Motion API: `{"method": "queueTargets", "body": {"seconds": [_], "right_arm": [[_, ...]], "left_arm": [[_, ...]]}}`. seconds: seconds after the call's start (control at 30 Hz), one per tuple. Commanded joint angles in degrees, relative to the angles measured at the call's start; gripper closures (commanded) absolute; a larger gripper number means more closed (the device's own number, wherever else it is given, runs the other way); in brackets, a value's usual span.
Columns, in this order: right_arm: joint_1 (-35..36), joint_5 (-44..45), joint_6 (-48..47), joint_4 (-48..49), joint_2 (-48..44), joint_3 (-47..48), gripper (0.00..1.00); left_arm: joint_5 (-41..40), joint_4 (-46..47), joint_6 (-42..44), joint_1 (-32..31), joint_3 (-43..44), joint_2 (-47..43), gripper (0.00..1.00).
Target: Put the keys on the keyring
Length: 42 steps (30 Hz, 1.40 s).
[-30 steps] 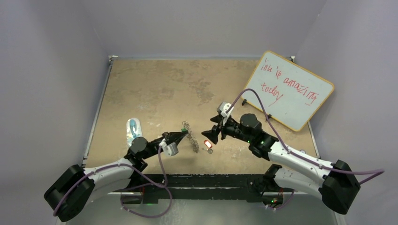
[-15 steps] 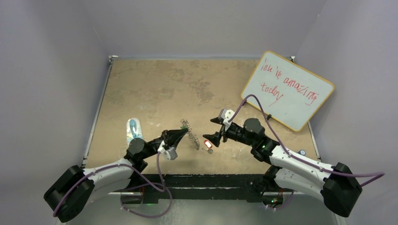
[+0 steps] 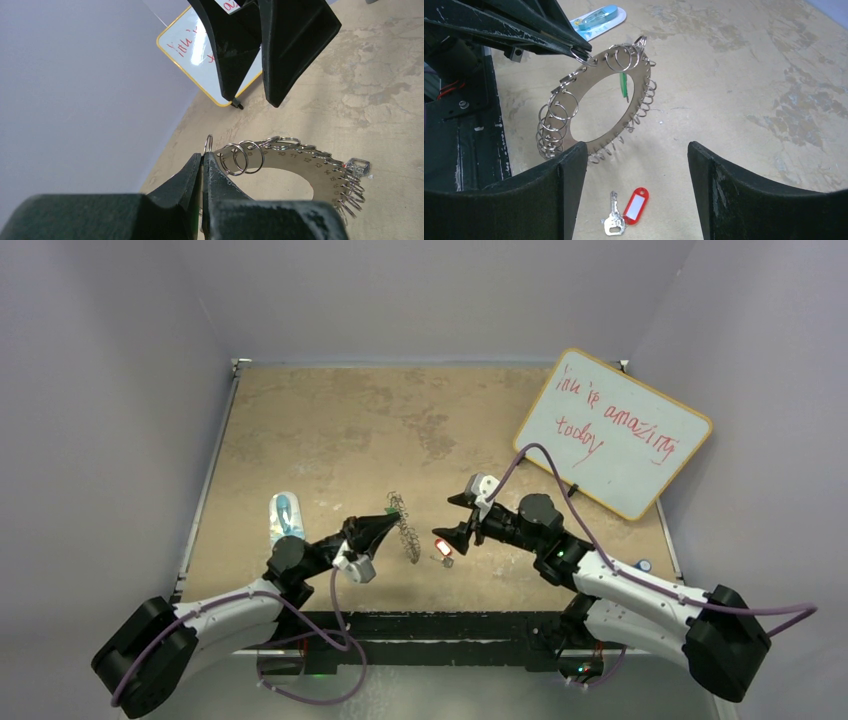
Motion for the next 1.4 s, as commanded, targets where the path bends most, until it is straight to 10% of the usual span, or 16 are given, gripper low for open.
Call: {"method": "queueTargets", "body": {"seconds": [0.0, 0.5, 0.97, 1.37], "right_arm": [[-0.2, -1.1, 1.2, 2.3, 0.3, -0.9, 0.25], [-0.2, 14.9, 28.6, -28.5, 8.2, 8.0, 0.36], [8.9, 27.9, 30.4, -44.3, 23.6, 22.2, 0.64], [14.6, 33.7, 32.1, -49.9, 33.2, 27.3, 0.67]], "left_arm": [[0.6, 3.3, -0.6, -0.1, -4.7, -1.5, 1.0], [-4.4, -4.9, -8.4, -0.1, -1.7, -3.9, 1.0], [-4.8, -5.9, -11.0, -0.1, -1.4, -4.1, 1.0], [-5.6, -6.7, -11.4, -0.1, -1.2, -4.7, 1.0]]}}
